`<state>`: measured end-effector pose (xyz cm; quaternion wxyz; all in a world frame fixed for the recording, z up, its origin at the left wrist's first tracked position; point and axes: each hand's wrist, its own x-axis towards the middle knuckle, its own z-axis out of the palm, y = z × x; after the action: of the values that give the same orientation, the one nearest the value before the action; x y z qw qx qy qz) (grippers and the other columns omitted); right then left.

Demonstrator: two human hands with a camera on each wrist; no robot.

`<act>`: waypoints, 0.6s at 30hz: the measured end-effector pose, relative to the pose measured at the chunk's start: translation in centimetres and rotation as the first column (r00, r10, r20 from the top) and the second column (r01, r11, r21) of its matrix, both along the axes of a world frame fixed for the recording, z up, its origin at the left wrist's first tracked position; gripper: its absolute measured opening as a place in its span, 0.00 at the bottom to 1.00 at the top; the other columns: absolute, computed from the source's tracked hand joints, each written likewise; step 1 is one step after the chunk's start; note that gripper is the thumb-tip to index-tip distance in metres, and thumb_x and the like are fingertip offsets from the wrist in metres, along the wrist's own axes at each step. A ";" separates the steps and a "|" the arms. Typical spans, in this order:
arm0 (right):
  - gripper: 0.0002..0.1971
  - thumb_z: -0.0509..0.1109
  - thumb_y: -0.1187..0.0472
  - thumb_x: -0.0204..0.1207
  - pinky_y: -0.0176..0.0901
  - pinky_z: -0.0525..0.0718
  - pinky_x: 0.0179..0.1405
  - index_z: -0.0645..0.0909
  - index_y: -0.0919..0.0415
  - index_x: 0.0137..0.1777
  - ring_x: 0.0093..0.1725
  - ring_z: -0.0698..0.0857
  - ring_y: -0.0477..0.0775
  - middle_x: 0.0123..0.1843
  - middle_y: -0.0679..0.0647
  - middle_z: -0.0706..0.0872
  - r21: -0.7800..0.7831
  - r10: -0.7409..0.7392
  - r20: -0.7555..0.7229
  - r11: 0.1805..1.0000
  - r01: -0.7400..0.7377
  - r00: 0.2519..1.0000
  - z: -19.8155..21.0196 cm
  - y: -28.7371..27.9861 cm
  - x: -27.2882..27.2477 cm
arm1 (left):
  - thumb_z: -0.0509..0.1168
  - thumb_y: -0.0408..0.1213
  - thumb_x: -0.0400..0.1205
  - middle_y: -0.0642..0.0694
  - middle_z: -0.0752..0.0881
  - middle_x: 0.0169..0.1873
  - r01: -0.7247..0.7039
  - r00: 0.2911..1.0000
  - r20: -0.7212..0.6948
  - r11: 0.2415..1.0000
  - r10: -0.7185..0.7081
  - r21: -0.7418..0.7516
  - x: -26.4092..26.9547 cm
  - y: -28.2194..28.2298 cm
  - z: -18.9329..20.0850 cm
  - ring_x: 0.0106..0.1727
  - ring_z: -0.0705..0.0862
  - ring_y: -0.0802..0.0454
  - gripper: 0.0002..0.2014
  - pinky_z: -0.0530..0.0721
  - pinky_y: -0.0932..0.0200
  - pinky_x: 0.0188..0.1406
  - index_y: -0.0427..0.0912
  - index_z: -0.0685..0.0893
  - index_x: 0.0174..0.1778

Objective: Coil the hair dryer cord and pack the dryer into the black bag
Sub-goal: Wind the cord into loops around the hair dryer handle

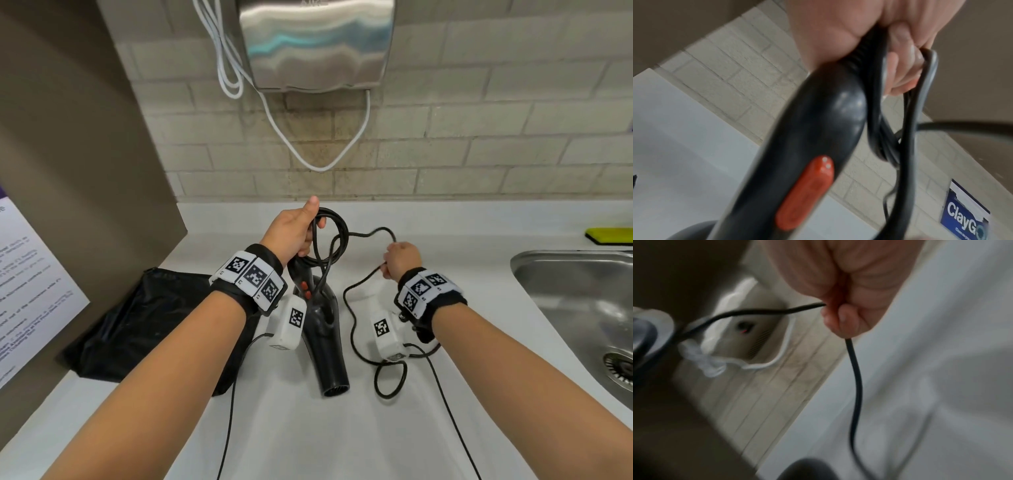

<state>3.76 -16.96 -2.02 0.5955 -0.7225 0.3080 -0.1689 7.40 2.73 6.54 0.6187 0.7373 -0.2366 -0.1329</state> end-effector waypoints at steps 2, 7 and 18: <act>0.08 0.54 0.69 0.81 0.37 0.77 0.30 0.73 0.61 0.45 0.30 0.75 0.48 0.33 0.53 0.73 0.081 0.066 -0.164 0.995 -0.053 0.984 -0.7 -1.5 -1.4 | 0.50 0.54 0.85 0.57 0.59 0.12 -0.011 1.000 -0.008 1.000 0.011 -0.013 0.0 0.1 0.0 0.14 0.57 0.59 0.25 0.61 0.67 0.16 0.42 0.75 0.28; 0.30 0.60 0.73 0.76 0.51 0.86 0.50 0.57 0.62 0.78 0.53 0.83 0.62 0.65 0.65 0.76 -0.216 0.069 -0.387 0.962 -0.164 0.919 -2.1 -1.1 -3.0 | 0.50 0.54 0.85 0.58 0.60 0.12 0.000 1.000 0.003 1.000 0.000 0.006 -0.1 -0.2 0.1 0.14 0.57 0.59 0.25 0.61 0.68 0.16 0.42 0.75 0.29; 0.09 0.59 0.69 0.80 0.23 0.73 0.38 0.82 0.62 0.50 0.37 0.77 0.49 0.35 0.50 0.80 -0.481 0.436 0.099 0.808 -0.340 0.895 2.1 2.9 -2.2 | 0.52 0.54 0.85 0.57 0.61 0.13 0.032 0.999 0.010 0.999 -0.032 0.040 -0.9 -1.4 0.4 0.14 0.58 0.60 0.24 0.60 0.68 0.16 0.42 0.76 0.30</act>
<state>1.53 -14.04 0.06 0.4614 -0.8670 0.0422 -0.1832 6.48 1.34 6.99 0.6004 0.7463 -0.2489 -0.1434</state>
